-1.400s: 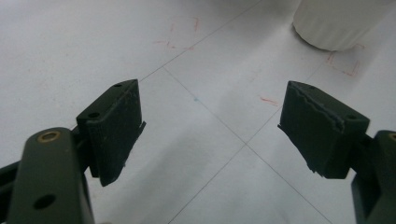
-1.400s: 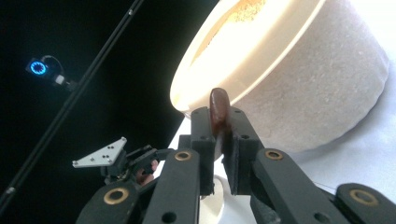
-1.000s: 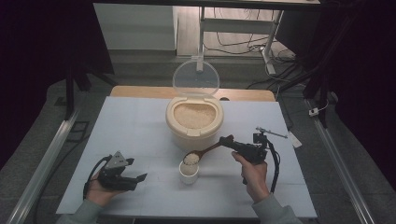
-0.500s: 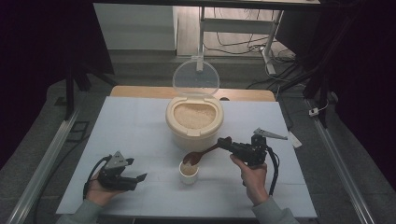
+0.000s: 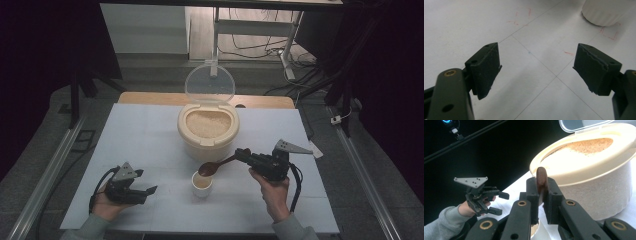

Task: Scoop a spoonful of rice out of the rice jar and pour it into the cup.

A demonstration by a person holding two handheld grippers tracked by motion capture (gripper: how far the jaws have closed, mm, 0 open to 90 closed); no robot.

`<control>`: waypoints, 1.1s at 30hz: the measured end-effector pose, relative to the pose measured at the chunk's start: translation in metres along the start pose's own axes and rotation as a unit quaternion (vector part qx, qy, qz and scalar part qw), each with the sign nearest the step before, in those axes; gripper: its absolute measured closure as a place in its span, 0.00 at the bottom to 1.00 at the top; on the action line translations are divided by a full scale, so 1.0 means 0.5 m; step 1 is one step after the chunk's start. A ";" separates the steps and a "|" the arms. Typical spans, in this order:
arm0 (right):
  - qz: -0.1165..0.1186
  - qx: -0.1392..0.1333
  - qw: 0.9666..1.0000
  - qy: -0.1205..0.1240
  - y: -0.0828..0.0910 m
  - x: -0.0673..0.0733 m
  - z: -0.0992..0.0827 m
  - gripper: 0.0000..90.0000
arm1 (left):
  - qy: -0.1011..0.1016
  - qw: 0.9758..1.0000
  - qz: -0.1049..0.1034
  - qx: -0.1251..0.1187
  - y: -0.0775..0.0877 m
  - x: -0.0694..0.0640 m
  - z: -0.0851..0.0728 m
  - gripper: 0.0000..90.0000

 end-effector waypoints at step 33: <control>-0.023 0.020 0.999 0.023 0.103 -0.003 0.060 0.92 | -0.001 1.000 0.002 -0.004 0.003 0.001 -0.002 0.24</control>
Point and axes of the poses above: each handheld gripper's, and its own axes: y roughly backward along the jaws, z roughly out of its top, x roughly to its left, the point moved 1 cm from there along -y, roughly forward along the jaws, and after that the axes turned 5 degrees about x, right-handed, at the moved point
